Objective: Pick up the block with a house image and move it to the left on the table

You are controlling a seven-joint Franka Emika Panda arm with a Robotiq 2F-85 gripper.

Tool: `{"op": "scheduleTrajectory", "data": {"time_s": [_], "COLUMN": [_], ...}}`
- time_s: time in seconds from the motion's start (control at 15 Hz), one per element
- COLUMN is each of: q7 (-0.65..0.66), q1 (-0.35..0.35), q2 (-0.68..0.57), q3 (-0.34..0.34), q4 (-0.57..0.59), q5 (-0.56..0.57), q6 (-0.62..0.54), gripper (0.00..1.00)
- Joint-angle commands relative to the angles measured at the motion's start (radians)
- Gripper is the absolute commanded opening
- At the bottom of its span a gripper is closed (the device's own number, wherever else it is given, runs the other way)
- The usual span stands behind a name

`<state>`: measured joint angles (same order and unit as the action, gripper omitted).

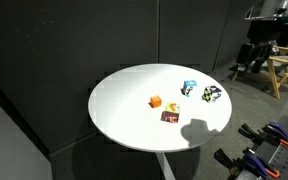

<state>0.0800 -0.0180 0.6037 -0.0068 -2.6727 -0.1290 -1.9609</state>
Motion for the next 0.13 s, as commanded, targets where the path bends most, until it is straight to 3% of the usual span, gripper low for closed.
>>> {"op": "scheduleTrajectory", "data": {"time_s": [0.0,0.07], "q7": [-0.003,-0.003], "q1": [0.007,0.007], "q2": [0.0,0.0], "q3": [0.006,0.006], "q4": [0.001,0.001], "q5": [-0.003,-0.003], "q6": [0.002,0.002], "gripper": [1.0,1.0]}}
